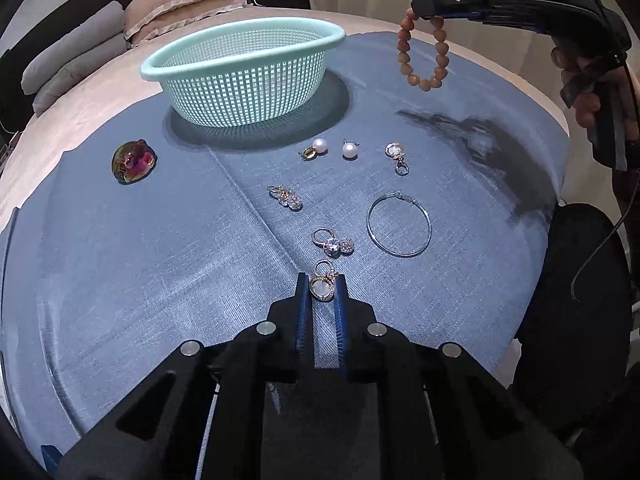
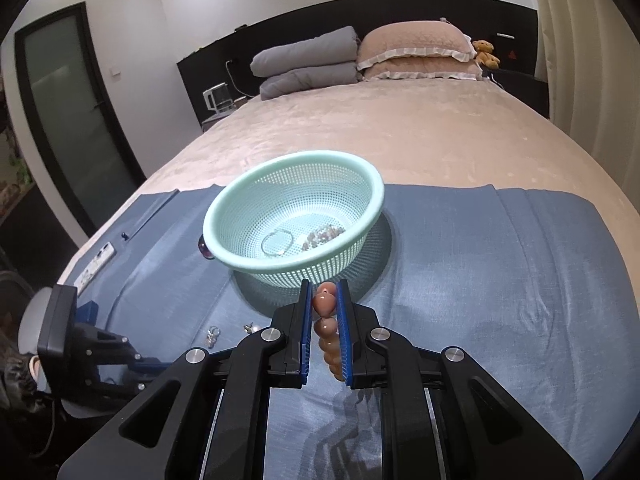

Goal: Organize jewelry
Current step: 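Lift the bracelet with the right tool while the left tool grasps a silver earring, then lower the bracelet and earring into the green basket and open both tools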

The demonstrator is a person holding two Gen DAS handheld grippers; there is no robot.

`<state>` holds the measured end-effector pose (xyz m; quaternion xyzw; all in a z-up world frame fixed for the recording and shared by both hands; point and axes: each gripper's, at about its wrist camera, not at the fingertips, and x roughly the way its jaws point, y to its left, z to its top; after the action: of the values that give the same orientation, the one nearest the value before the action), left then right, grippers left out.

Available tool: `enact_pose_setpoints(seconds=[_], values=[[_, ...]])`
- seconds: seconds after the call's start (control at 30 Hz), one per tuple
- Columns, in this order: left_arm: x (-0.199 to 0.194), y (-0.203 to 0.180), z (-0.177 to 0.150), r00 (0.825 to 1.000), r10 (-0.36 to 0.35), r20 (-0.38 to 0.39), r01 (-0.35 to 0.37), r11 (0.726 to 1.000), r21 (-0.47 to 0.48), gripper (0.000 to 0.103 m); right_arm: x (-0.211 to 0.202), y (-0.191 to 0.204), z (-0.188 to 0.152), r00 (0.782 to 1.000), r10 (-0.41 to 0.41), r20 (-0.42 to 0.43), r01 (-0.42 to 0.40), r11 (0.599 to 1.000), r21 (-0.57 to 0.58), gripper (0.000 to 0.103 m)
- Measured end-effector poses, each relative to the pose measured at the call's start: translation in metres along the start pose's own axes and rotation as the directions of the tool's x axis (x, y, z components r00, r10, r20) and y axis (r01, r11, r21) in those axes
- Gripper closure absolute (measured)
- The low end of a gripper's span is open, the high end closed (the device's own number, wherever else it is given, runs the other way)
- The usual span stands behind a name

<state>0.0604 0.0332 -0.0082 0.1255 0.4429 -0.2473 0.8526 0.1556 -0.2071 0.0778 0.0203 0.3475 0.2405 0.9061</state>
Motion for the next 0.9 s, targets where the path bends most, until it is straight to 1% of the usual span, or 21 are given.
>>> enact_pose_setpoints(seconds=[0.23, 0.37, 0.67, 0.77, 0.9], values=[[-0.029, 0.016, 0.015, 0.999, 0.014, 0.049, -0.013, 1.000, -0.026, 0.090, -0.015, 0.013, 0.017, 0.999, 0.020, 0.039, -0.018, 0.999, -0.042, 0.092], [-0.046, 0.026, 0.032, 0.996, 0.052, 0.076, -0.052, 0.999, -0.012, 0.090, -0.024, 0.024, 0.033, 0.998, 0.031, 0.062, -0.026, 0.996, -0.081, 0.092], [-0.077, 0.050, 0.095, 0.984, 0.077, 0.163, -0.081, 0.997, 0.019, 0.090, -0.028, 0.038, 0.077, 0.993, 0.053, 0.102, -0.039, 0.990, -0.133, 0.092], [-0.078, 0.058, 0.117, 0.981, 0.069, 0.180, -0.074, 0.997, 0.021, 0.090, -0.020, 0.039, 0.087, 0.993, 0.057, 0.103, -0.042, 0.989, -0.142, 0.092], [-0.066, 0.061, 0.142, 0.982, 0.053, 0.183, -0.063, 0.997, 0.050, 0.090, -0.005, 0.036, 0.096, 0.994, 0.062, 0.095, -0.048, 0.988, -0.146, 0.092]])
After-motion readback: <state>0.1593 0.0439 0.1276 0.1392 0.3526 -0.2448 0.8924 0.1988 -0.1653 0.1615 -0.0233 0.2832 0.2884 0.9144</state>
